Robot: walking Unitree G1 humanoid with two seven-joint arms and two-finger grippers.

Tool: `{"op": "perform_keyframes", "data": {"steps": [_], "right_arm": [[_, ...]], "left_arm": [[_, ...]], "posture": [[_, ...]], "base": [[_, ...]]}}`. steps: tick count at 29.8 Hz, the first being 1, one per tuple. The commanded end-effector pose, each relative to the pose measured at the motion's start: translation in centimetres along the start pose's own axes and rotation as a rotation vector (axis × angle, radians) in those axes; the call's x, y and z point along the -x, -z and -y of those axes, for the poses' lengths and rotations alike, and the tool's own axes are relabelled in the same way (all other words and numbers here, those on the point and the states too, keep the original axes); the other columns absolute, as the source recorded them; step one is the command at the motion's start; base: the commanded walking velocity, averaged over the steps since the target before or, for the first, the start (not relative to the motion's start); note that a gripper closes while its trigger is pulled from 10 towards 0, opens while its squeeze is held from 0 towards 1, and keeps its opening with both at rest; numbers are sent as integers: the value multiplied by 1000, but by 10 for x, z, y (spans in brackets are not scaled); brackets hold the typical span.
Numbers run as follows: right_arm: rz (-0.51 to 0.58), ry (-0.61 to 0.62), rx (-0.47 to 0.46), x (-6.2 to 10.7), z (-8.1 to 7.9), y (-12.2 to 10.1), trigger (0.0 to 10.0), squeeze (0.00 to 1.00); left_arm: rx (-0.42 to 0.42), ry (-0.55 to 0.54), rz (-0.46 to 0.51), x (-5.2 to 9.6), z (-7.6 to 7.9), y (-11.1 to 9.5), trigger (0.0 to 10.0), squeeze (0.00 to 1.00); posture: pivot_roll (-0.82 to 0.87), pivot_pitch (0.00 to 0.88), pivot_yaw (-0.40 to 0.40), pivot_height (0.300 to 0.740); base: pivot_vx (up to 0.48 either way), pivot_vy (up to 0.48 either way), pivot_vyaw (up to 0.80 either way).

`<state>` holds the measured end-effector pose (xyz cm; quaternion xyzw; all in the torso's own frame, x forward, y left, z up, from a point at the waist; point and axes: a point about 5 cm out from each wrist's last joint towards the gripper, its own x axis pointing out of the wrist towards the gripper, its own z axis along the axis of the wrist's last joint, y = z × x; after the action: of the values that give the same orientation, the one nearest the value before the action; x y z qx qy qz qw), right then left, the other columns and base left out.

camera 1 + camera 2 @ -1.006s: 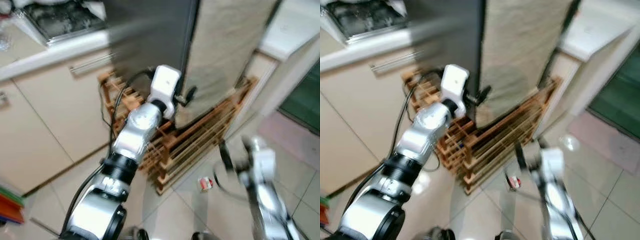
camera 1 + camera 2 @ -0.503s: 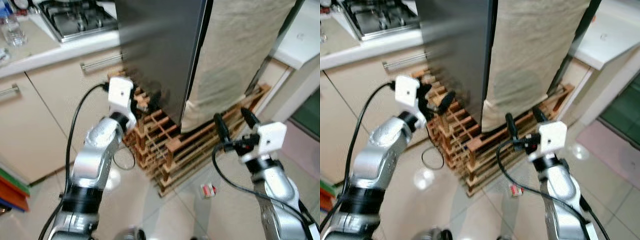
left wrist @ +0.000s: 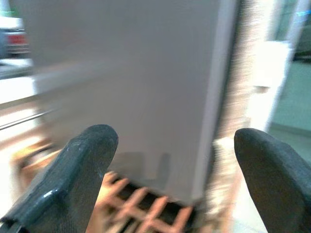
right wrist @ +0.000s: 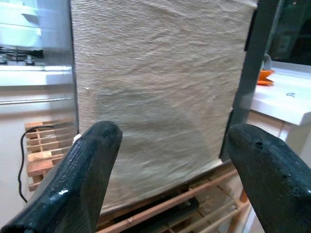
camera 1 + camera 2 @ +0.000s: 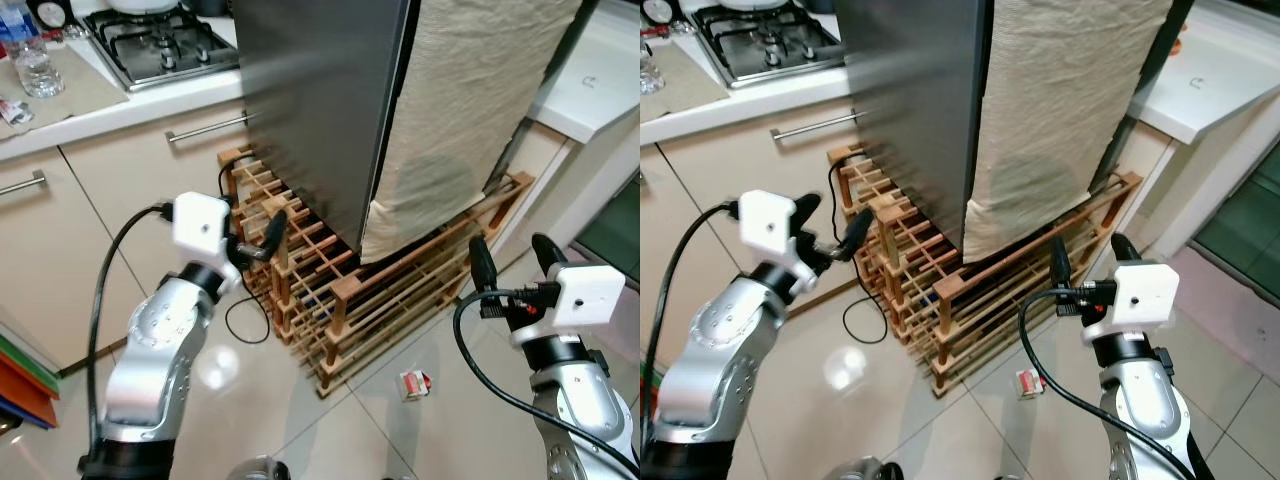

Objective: Restocking fridge

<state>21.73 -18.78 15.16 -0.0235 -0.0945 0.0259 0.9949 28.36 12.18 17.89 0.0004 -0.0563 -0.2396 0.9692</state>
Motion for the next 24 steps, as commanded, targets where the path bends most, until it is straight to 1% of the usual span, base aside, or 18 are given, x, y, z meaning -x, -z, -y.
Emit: {"op": "perform_keyframes", "data": {"steps": [1,4,6,7,8,9,11,13,14,15,16,17,19,20,22,23,24], "right_arm": [[10,0,1,-4,-2,-5,10000,0],[11,-5,-2,-6,-4,-5,10000,0],[10,-3,-9,-7,-4,-5,10000,0],[9,-3,-12,-7,-4,-6,10000,0],[0,-16,-11,-4,-5,-5,10000,0],[0,-16,-11,-4,-5,-5,10000,0],[-13,-26,-11,-1,-6,-4,10000,0],[-21,-31,-10,2,-5,-4,10000,0],[-21,-31,-10,2,-5,-4,10000,0],[-27,-38,-10,4,-5,-4,10000,0],[-30,-39,-11,4,-5,-4,10000,0],[-30,-39,-11,4,-5,-4,10000,0],[-39,-46,-11,6,-4,-3,10000,0],[-48,-52,-11,7,-5,-2,10000,0],[-54,-61,-11,7,-5,-1,10000,0],[-54,-61,-11,7,-5,-1,10000,0],[-56,-64,-10,8,-6,-1,10000,0]], "left_arm": [[20,71,-15,-9,10,-1,10000,0],[23,101,-16,-20,16,-3,10000,0],[6,111,-9,-30,19,-6,10000,0],[1,114,-6,-32,20,-8,10000,0],[-26,109,-9,-42,19,-8,10000,0],[-26,109,-9,-42,19,-8,10000,0],[-39,100,-13,-50,19,-7,10000,0],[-32,101,-14,-60,20,-7,10000,0],[-31,101,-11,-62,20,-8,10000,0],[-22,108,-8,-70,22,-10,10000,0],[-20,110,-9,-73,22,-10,10000,0],[-20,110,-9,-73,22,-10,10000,0],[-31,139,-7,-81,27,-11,10000,0],[-55,175,-15,-88,32,-12,10000,0],[-70,200,-17,-95,36,-13,10000,0],[-70,200,-17,-95,36,-13,10000,0],[-71,216,-16,-98,39,-14,10000,0]], "posture": [[58,0,14,740],[55,0,12,740],[54,0,10,740],[51,1,8,740],[45,6,3,740],[45,6,3,740],[37,11,0,740],[25,15,-2,740],[25,15,-2,740],[18,18,-3,740],[18,19,-3,740],[18,19,-3,740],[13,24,-9,740],[12,27,-12,740],[10,28,-10,740],[10,28,-10,740],[6,29,-8,740]], "base": [[0,0,0],[0,0,0],[0,0,0],[0,0,0],[0,0,0],[0,0,0],[0,0,0],[0,0,0],[0,0,0],[0,0,0],[0,0,0],[0,0,0],[0,0,0],[0,0,0],[0,0,0],[0,0,0],[0,0,0]]}}
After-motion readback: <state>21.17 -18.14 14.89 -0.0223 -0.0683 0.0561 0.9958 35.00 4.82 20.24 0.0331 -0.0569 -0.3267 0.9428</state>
